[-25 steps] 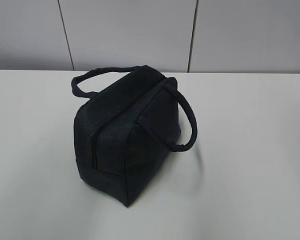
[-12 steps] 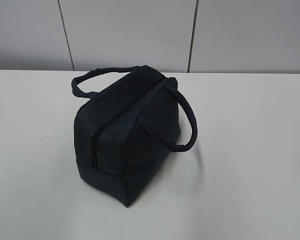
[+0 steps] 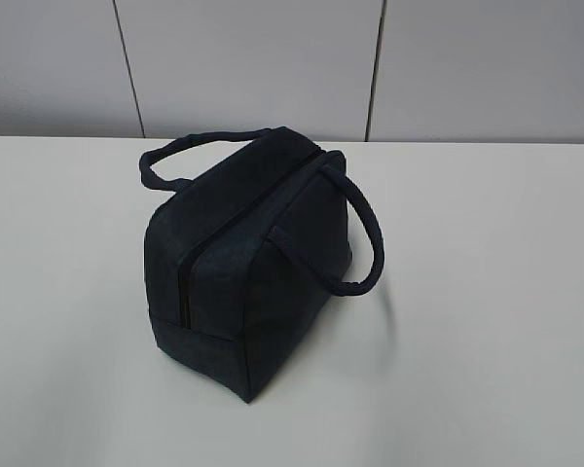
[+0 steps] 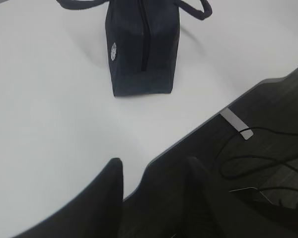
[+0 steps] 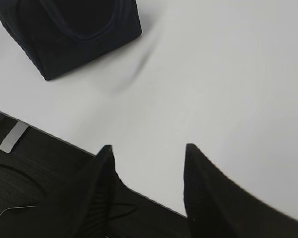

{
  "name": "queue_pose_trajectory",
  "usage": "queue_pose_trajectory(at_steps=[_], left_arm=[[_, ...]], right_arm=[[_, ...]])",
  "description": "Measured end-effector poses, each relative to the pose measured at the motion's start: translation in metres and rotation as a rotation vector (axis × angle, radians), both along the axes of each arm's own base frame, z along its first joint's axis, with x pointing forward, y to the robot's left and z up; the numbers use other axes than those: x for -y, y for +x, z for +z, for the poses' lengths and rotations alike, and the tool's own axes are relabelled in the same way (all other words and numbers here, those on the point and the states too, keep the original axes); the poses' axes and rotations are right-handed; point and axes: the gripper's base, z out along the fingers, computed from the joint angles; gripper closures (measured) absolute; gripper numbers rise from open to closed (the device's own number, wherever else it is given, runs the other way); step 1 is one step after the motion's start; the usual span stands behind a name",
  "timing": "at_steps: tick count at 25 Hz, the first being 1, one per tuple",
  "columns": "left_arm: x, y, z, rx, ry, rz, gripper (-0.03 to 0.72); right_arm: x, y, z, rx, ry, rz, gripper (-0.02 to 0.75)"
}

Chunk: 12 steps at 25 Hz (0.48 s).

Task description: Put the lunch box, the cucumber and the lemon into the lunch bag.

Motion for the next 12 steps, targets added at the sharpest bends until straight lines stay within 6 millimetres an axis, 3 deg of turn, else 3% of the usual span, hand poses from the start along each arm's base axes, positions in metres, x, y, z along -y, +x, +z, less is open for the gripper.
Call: queue_pose_trajectory(at_steps=[5, 12], left_arm=[[-0.005, -0.009, -0.026, -0.006, 0.003, 0.000, 0.431], [-0.014, -0.028, -0.043, 0.069, -0.035, 0.000, 0.438]], right_arm=[[0.003, -0.019, -0.012, 0.058, 0.010, 0.001, 0.396], [0.006, -0.038, -0.036, 0.117, 0.016, -0.001, 0.397]])
